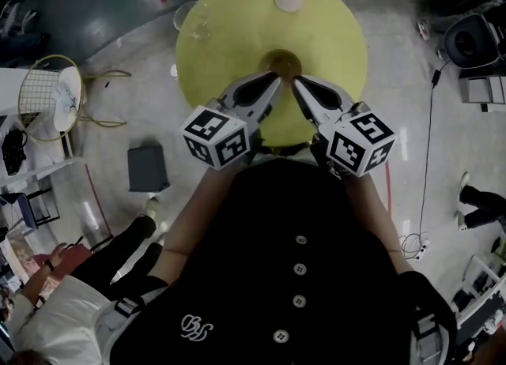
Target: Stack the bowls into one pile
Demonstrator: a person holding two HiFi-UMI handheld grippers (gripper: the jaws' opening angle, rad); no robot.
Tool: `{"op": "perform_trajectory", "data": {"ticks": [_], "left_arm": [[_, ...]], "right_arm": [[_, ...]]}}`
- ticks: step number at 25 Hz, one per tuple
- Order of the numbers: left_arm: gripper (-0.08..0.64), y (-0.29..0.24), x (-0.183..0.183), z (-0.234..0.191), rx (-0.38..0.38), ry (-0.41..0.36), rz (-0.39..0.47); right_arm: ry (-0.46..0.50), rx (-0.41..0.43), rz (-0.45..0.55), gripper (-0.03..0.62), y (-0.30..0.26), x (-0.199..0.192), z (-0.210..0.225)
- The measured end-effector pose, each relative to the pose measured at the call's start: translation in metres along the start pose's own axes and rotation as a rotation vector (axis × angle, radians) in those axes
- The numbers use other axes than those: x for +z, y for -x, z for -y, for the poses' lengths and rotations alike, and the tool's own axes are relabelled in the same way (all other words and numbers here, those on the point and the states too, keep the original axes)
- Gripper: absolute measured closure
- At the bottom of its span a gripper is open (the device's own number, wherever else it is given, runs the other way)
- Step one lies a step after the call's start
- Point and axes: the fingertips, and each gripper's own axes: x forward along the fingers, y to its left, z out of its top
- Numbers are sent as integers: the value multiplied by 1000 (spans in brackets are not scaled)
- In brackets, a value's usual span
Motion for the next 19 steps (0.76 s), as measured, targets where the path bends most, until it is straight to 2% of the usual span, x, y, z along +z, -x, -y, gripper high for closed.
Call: {"op": "perform_trajectory", "data": {"ticks": [19], "left_arm": [[515, 2, -6, 3, 16, -10, -6]], "right_arm": [[8, -29, -14, 589, 8, -5, 10]]}}
